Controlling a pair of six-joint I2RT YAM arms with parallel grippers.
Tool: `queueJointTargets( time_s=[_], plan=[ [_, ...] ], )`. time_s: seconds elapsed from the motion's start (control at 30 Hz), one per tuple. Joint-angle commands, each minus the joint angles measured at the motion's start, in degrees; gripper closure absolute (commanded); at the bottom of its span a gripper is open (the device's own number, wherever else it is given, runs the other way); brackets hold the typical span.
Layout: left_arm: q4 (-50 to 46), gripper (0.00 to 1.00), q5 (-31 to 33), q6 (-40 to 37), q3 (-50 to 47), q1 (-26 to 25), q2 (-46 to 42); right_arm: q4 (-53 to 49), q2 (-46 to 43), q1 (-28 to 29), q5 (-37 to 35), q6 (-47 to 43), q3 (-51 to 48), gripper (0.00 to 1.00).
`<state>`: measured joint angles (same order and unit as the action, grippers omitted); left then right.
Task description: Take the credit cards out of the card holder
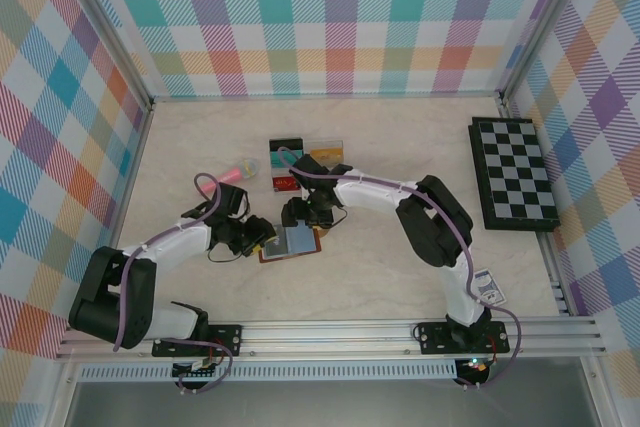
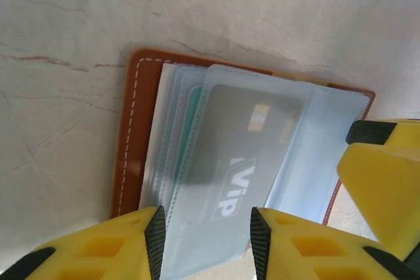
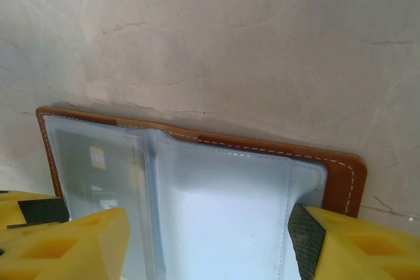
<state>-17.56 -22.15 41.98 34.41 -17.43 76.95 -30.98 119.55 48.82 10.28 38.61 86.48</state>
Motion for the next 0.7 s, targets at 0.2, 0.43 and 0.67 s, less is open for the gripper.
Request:
queueJointTargets(
  time_s=[0.2,0.43,0.67],
  plan=[
    [2.7,0.58,-4.5,-1.0,1.1,0.4,1.9,-1.3,2.7,0.2,2.5,1.6,-0.9,0.33],
    [-4.3,0.56,0.3,-4.3,3.8,0.4,-1.4,-1.5,2.7,0.2,1.9,1.6,-1.5,0.33],
    [-10.6,0.57,3.3,-9.4,8.0,0.5,-1.9,-1.4,2.5,0.2,1.6,1.7,-1.7,0.33]
  ],
)
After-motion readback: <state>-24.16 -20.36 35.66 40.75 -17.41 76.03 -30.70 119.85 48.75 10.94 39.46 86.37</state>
